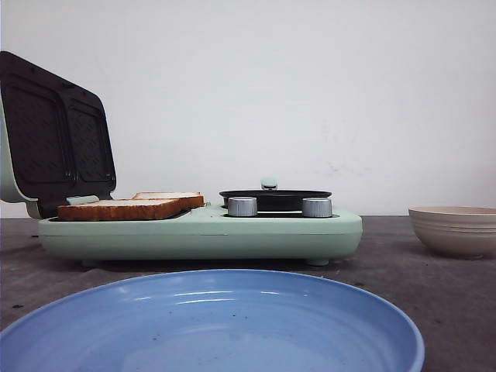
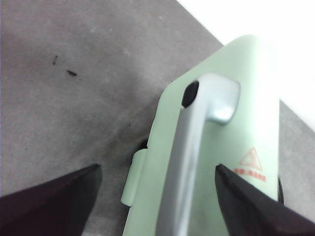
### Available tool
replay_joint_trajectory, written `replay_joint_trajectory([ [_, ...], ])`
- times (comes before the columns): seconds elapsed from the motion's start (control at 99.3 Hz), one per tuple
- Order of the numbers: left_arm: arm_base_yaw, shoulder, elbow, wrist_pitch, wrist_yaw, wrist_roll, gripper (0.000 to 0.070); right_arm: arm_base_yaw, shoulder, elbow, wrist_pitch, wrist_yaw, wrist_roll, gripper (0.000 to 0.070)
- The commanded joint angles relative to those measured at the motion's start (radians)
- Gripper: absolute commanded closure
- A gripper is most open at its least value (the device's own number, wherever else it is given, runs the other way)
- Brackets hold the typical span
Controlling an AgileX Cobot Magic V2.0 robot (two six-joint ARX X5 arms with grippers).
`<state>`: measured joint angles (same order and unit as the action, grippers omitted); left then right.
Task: Make breakfast with bread and shrimp
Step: 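Move the left gripper to the sandwich-maker lid handle, then grasp the lid handle with the left gripper and swing the lid closed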
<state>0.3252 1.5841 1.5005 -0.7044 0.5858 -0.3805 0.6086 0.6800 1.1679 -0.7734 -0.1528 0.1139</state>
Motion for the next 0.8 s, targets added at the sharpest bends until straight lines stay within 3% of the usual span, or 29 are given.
replay_joint_trajectory([
  [0.0, 0.000, 0.027, 0.026, 0.010, 0.019, -0.004, 0.0273, 0.008, 0.003, 0.019, 0.009, 0.005, 0.020, 0.0700],
  [0.403, -0.059, 0.072, 0.026, 0.001, 0.019, -0.006, 0.0288, 0.008, 0.003, 0.019, 0.011, 0.027, 0.036, 0.0700],
  [0.513, -0.067, 0.072, 0.026, 0.007, 0.019, -0.006, 0.0436, 0.008, 0.003, 0.019, 0.013, 0.027, 0.036, 0.0700],
  [0.785, -0.068, 0.072, 0.026, 0.010, 0.026, -0.006, 0.0700, 0.008, 0.003, 0.019, 0.017, 0.027, 0.040, 0.0700],
])
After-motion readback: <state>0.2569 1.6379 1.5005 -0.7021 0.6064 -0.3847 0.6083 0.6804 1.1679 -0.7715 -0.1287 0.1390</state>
